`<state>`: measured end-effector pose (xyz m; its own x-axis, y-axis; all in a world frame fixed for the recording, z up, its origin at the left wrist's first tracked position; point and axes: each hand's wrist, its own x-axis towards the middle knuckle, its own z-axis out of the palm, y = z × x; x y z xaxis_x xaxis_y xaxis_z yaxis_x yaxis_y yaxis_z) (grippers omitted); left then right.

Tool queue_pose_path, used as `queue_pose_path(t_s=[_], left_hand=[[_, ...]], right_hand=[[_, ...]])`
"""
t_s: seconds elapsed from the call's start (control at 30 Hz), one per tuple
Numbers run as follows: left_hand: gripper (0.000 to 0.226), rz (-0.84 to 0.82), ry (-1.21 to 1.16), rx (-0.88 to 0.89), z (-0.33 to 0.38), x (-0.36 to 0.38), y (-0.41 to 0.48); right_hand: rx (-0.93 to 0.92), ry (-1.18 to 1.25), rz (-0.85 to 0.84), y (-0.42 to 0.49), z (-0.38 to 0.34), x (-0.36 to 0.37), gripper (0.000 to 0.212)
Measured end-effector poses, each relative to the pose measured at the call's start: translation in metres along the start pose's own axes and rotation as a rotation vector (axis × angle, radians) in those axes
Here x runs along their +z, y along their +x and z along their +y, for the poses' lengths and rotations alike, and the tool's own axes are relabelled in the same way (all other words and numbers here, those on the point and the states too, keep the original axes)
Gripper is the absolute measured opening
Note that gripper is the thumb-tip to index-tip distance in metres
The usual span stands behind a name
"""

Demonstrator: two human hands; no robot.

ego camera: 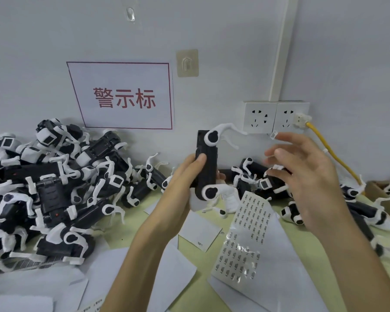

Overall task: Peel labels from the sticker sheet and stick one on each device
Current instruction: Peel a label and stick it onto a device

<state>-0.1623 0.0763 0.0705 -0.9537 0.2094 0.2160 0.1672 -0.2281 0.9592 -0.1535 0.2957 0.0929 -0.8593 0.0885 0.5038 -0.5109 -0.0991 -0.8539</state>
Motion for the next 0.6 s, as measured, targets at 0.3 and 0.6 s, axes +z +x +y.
queue_pose_path(t_s=[0.3, 0.6], left_hand=[[0.048, 0.011, 0.104, 0.071, -0.006, 0.016, -0.003], [0.038, -0.013, 0.120, 0.146, -0.016, 0.023, -0.003]], right_hand=[[0.067, -0.020, -0.076, -0.014, -0.002, 0.036, 0.017], [0.128, -0.011, 0.020, -0.018, -0.006, 0.041, 0.005]])
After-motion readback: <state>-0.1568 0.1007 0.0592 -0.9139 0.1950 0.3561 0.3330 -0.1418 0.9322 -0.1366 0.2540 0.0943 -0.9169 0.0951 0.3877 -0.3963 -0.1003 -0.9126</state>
